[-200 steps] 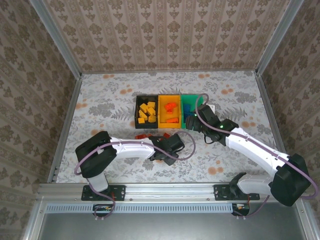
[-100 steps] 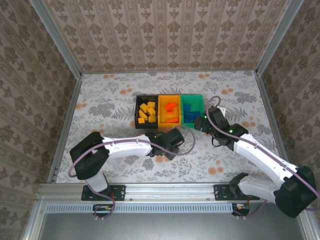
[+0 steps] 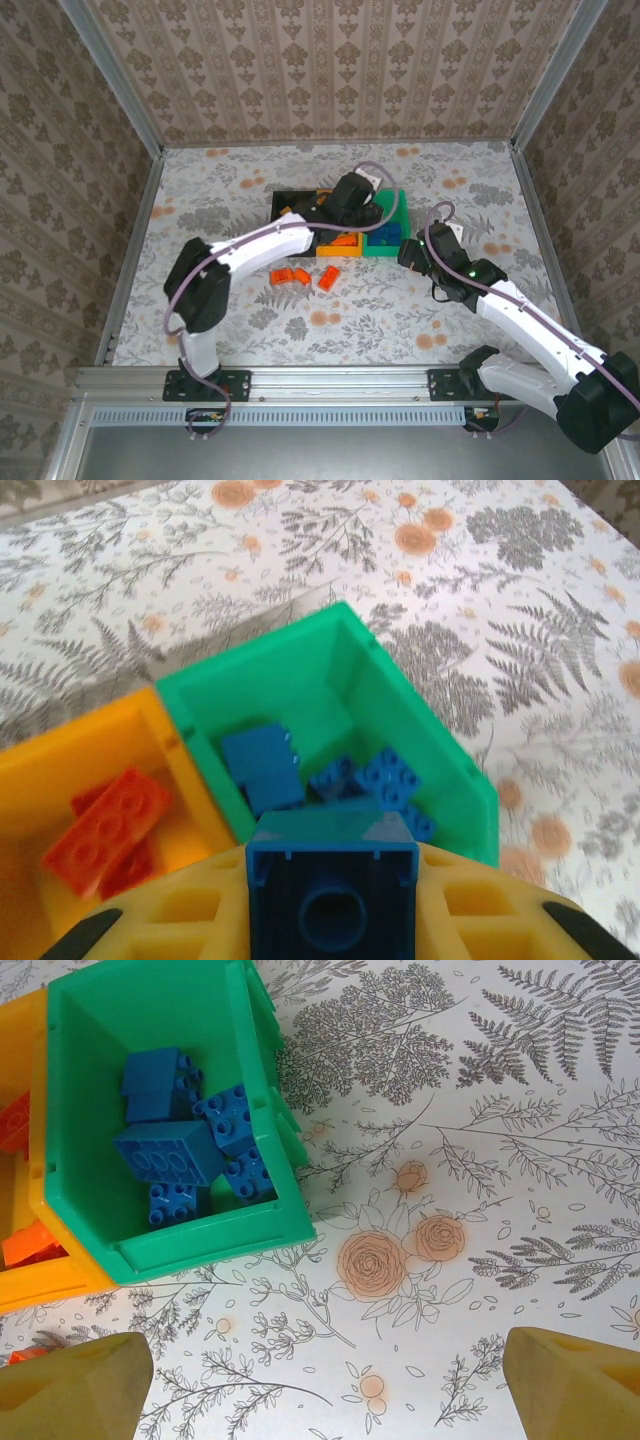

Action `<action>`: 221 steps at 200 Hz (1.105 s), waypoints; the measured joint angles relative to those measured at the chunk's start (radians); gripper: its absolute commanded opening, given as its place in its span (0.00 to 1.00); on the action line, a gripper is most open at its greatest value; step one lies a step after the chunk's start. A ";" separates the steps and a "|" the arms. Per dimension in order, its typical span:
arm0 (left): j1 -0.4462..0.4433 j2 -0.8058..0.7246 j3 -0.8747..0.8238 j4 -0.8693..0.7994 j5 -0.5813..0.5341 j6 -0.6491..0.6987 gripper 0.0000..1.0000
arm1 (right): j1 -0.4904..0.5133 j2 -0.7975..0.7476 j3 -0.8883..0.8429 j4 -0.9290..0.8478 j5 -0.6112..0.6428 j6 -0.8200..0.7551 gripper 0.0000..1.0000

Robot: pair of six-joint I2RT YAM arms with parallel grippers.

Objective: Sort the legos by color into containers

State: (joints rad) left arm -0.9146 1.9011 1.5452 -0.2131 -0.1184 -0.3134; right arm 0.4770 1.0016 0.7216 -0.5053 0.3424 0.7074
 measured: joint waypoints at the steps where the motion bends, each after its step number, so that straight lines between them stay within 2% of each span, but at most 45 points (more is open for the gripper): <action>1: 0.000 0.004 0.004 -0.001 0.001 0.001 0.31 | 0.000 0.000 0.000 0.000 0.000 0.000 0.92; 30: 0.013 0.148 0.150 -0.019 0.024 0.005 0.35 | -0.002 0.000 -0.005 0.000 -0.006 0.000 0.92; 49: 0.019 0.224 0.228 -0.046 0.045 0.003 0.43 | -0.004 0.000 -0.005 0.001 -0.009 0.000 0.92; 82: 0.021 0.312 0.338 -0.083 0.071 -0.003 0.73 | -0.006 0.000 -0.005 0.001 -0.010 0.000 0.93; 125: 0.021 0.299 0.348 -0.087 0.099 -0.028 0.92 | -0.006 0.000 -0.005 0.002 -0.027 -0.003 0.93; 140: 0.021 0.227 0.257 -0.056 0.105 -0.037 0.99 | -0.006 0.000 -0.005 0.006 -0.044 -0.008 0.93; 178: 0.021 -0.112 -0.103 0.043 0.105 -0.069 1.00 | 0.015 0.039 -0.005 0.051 -0.087 -0.023 0.93; 221: 0.012 -0.543 -0.528 0.138 0.038 -0.137 1.00 | 0.163 0.190 0.011 0.115 -0.092 0.003 0.93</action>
State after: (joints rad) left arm -0.9028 1.3579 1.0172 -0.0750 -0.0807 -0.4503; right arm 0.6403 1.1912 0.7330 -0.3904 0.2501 0.7105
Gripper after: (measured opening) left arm 0.997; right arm 0.930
